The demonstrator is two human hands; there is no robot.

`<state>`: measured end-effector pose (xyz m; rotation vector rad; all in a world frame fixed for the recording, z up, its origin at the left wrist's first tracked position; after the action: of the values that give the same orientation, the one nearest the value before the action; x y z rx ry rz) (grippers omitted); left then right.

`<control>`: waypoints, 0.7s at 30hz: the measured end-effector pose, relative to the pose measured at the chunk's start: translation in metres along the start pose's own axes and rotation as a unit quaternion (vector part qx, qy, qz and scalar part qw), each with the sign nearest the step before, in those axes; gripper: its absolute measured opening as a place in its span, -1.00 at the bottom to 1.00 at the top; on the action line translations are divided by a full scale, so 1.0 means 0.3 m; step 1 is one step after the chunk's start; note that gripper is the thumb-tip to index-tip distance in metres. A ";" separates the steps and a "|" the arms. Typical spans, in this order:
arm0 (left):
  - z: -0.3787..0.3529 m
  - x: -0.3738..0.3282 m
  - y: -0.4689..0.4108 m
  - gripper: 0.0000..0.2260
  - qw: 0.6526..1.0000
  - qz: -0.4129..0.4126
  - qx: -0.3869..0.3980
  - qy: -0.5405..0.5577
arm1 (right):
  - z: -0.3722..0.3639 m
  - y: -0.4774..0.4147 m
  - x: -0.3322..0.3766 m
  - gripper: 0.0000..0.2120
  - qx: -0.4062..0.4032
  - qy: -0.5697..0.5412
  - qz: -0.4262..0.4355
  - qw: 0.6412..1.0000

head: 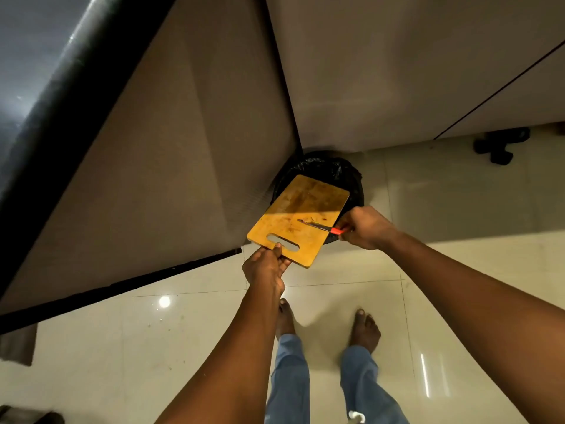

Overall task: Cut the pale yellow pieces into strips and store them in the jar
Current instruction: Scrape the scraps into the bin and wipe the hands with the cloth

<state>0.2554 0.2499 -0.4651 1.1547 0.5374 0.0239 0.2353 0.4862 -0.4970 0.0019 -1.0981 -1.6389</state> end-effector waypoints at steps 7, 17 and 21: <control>0.076 -0.008 0.011 -0.79 1.000 -0.005 -0.022 -0.004 | -0.016 -0.025 0.010 -0.82 -0.013 -0.023 -0.011 1.000; 0.148 0.012 0.042 -0.78 0.999 -0.010 -0.031 -0.012 | -0.085 -0.030 -0.018 -0.83 0.021 -0.009 0.010 1.000; 0.171 0.026 0.029 -0.82 0.999 -0.015 -0.036 -0.017 | -0.089 -0.080 -0.040 -0.90 -0.011 0.010 -0.040 0.999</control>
<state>0.2859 0.2116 -0.4454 1.0749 0.5194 -0.0017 0.2354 0.4773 -0.5338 0.0486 -1.0759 -1.7197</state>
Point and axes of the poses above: each hand's wrist, its own y-axis away from the middle knuckle, its own z-axis out of the back of the hand, x = y × z, the point moved 6 cm from there along -y, towards the middle knuckle, and after that the axes turned 3 degrees about -x, right-handed, at the moved point
